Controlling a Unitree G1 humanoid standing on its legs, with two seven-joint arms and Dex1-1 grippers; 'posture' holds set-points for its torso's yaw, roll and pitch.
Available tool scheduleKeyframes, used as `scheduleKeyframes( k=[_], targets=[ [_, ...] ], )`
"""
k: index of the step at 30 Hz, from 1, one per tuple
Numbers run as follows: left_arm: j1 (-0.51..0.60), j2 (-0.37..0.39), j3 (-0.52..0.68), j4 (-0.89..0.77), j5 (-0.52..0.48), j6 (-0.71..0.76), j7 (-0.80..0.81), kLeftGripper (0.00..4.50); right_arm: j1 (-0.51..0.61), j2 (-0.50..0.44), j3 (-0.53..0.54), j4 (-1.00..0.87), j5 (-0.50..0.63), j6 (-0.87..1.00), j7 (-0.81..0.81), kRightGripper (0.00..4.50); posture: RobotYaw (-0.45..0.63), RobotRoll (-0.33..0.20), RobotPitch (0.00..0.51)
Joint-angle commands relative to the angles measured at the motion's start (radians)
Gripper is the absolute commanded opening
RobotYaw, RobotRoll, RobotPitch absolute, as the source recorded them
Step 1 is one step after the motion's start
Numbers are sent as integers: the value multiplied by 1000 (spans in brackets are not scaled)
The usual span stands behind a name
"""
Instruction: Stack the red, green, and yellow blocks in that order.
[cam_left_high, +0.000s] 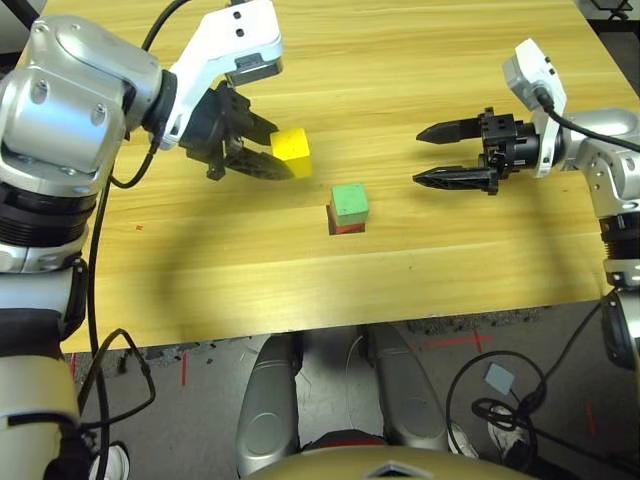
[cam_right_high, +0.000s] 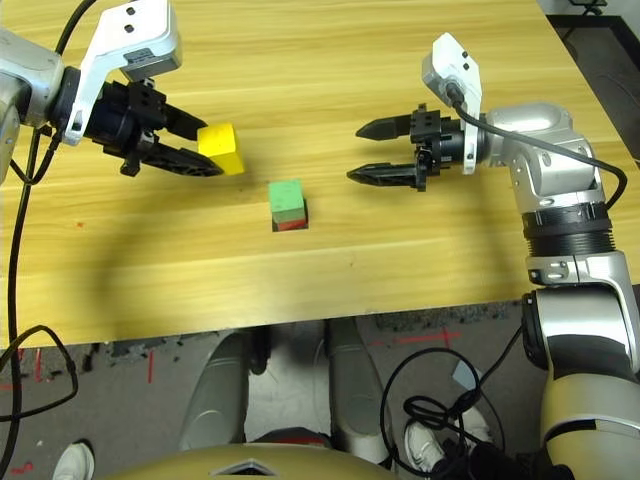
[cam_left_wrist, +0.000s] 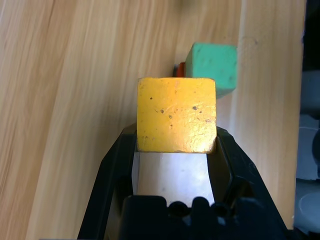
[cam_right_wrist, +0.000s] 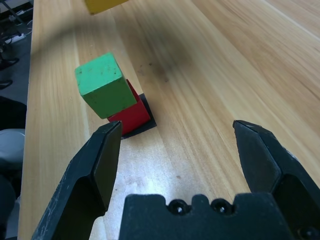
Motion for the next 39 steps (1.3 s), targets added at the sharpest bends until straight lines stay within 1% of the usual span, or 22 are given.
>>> scheduleKeyframes(
  k=[1, 10, 17, 23, 29, 39],
  targets=[
    [-32, -17, -24, -45, -57, 59, 30, 2043, 7, -6, 3, -13, 1, 2, 13, 4500, 141, -26, 287],
    [-46, -61, -51, -58, -143, 92, 114, 2043, 31, -11, -6, -40, 8, 14, 0, 4500, 116, -24, 282],
    [-40, -94, -75, -34, -166, 58, 165, 2043, 56, -12, -15, -78, 18, 33, -13, 4500, 95, -25, 282],
    [-31, -108, -87, -35, -185, 48, 186, 2043, 75, -16, -20, -106, 28, 48, -26, 4500, 82, -19, 286],
    [-11, -111, -108, -33, -194, 24, 209, 2043, 90, -19, -23, -129, 39, 62, -33, 4500, 72, -19, 293],
    [9, -122, -142, 3, -165, -39, 250, 2043, 96, -27, -22, -137, 47, 69, -33, 4500, 64, -20, 300]
  ],
)
